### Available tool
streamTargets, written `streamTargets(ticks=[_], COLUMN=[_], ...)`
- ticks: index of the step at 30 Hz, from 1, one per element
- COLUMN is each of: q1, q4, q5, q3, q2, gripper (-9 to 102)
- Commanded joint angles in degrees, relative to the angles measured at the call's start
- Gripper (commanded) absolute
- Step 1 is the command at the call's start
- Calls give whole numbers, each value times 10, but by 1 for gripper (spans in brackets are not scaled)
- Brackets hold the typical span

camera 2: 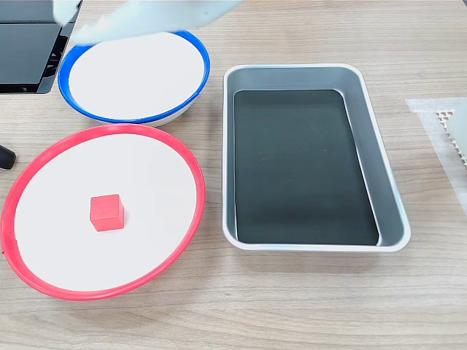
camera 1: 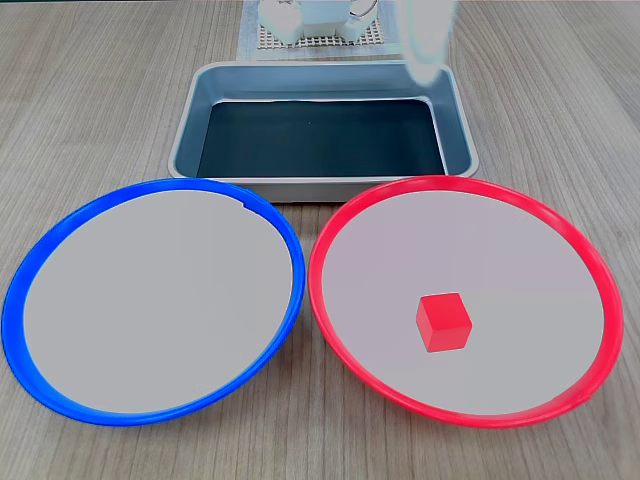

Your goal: Move a red block from tray to red dish

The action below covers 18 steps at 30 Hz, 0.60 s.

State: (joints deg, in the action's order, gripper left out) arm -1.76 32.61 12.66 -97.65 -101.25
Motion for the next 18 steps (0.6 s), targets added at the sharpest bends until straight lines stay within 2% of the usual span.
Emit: streamTargets(ticks=[1, 3, 4, 6, 10, 11, 18], q1=[30, 38, 41, 43, 38, 34, 33], q4=[-183, -294, -320, -280, -153, -76, 192], q5=[11, -16, -31, -62, -91, -91, -76], q3=[-254, -426, -502, -635, -750, -756, -756], q2=[-199, -311, -368, -524, -708, -752, -878], gripper=[0, 0, 0, 0, 0, 0, 0])
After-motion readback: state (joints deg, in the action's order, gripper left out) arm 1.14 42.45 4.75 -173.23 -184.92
